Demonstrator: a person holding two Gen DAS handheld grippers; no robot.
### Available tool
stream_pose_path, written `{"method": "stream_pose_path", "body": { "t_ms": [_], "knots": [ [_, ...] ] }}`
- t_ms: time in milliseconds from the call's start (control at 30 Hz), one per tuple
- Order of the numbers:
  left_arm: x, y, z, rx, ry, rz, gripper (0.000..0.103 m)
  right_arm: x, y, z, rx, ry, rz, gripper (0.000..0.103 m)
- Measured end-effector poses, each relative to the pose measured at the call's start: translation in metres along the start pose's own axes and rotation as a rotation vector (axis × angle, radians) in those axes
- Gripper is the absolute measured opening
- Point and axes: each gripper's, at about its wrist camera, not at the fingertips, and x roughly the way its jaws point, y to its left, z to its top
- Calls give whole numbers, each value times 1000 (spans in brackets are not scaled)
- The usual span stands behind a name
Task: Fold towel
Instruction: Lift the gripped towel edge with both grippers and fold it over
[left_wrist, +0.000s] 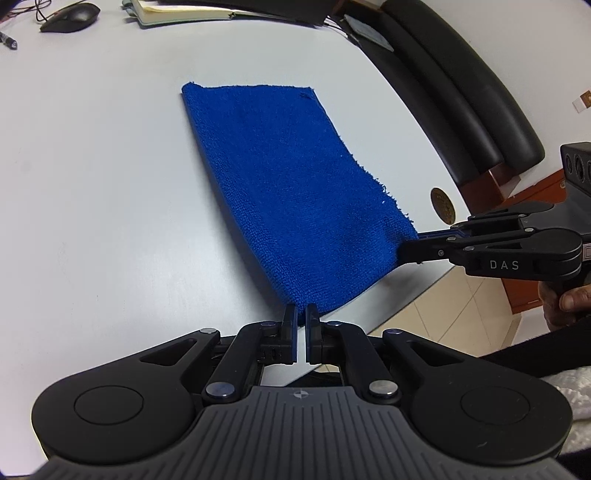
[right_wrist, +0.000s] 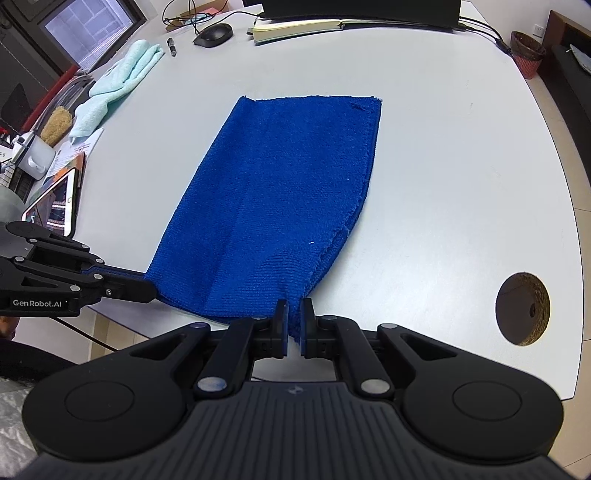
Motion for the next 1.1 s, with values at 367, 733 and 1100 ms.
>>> {"method": "stream_pose_path", "body": {
  "t_ms": [367,733,1100],
  "knots": [
    [-19,-2,2,1,-41,-26,4,-21,1,-2,31,-31,18,6],
    [-35,-2,21,-28,-131,-21,4,-37,-11,16,101,-94,63,6],
    [-45,1,41,-74,-208,12,4,-45,-26,52,161,-150,109,6]
  ]
}}
